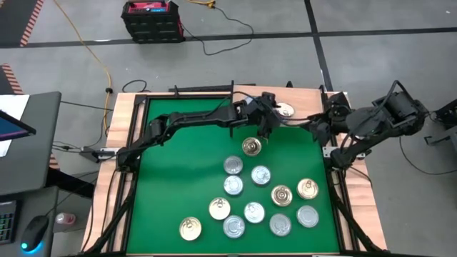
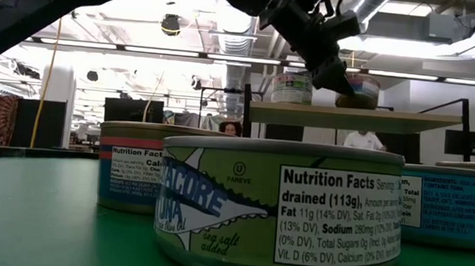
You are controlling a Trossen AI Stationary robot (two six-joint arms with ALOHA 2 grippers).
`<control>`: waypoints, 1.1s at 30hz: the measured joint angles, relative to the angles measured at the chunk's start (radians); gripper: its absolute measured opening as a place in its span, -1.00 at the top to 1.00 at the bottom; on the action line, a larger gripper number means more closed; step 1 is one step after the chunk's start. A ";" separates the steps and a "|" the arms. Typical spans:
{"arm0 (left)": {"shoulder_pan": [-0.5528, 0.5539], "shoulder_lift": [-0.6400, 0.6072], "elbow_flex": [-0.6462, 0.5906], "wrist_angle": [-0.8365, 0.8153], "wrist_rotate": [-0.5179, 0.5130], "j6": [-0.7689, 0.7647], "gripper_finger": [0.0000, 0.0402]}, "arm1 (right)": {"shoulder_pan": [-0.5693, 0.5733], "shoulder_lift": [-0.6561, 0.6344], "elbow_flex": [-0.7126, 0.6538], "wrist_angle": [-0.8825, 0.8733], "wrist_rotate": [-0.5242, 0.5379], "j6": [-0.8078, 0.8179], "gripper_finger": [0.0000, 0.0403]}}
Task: Stack canned seafood by type on shelf
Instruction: Put the pink tuna can on the shelf, then stack the pink tuna can on top of the pink tuna can
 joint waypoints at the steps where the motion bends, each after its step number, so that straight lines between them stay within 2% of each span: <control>1: 0.002 0.000 0.000 0.000 0.001 -0.013 -0.42 | 0.000 0.000 0.000 -0.001 -0.015 0.000 -0.41; 12: 0.012 -0.056 0.000 0.043 0.009 -0.090 -0.42 | -0.009 0.034 0.000 -0.082 -0.156 -0.001 -0.41; 17: 0.028 -0.115 0.000 0.058 0.079 -0.213 -0.38 | -0.022 0.041 0.000 -0.085 -0.235 -0.049 -0.41; 23: 0.072 -0.201 -0.002 -0.042 0.205 -0.435 -0.30 | -0.025 0.044 0.000 -0.169 -0.236 -0.061 -0.41; 28: 0.048 -0.309 0.001 -0.175 0.222 -0.461 -0.26 | -0.039 0.044 -0.007 -0.182 -0.187 -0.078 -0.41; 33: 0.004 -0.348 0.000 -0.324 0.280 -0.486 -0.25 | -0.078 0.044 -0.103 -0.108 -0.187 -0.113 -0.41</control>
